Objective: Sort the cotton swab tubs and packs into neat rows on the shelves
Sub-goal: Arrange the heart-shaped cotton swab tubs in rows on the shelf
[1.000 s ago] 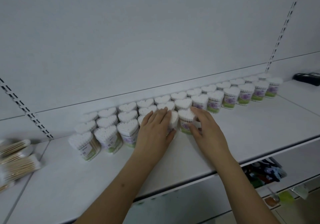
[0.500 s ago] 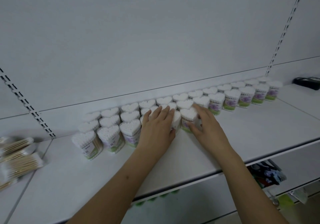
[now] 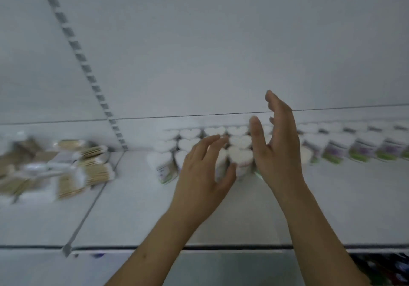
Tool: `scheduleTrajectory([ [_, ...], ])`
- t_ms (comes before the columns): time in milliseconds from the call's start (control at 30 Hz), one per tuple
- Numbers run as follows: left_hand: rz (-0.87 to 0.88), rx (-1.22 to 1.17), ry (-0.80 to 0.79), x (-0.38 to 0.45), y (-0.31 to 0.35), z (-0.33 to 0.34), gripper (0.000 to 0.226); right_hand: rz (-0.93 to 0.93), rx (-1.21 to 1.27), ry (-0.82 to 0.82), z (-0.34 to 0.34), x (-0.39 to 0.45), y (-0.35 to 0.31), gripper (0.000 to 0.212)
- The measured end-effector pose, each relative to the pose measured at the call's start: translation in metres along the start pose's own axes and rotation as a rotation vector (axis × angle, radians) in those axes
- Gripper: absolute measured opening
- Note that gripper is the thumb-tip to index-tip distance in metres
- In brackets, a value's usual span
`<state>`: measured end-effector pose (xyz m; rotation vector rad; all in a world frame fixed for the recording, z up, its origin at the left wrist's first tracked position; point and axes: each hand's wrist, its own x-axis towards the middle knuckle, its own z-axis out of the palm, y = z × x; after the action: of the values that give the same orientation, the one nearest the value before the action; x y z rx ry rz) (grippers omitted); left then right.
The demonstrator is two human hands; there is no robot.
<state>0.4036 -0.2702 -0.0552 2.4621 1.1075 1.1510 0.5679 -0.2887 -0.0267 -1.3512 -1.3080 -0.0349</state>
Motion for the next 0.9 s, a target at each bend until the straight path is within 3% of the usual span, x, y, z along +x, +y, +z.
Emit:
scheduleTrajectory([
  [300,-0.368,0.073,0.197,-0.082,-0.086,-0.114,0.053,-0.17,0.31,-0.307,0.167,-0.009,-0.127,0.055],
  [900,-0.802,0.186,0.584,-0.269,-0.276,-0.373,0.048,-0.369,0.577,-0.726,0.47,-0.14,-0.422,0.054],
])
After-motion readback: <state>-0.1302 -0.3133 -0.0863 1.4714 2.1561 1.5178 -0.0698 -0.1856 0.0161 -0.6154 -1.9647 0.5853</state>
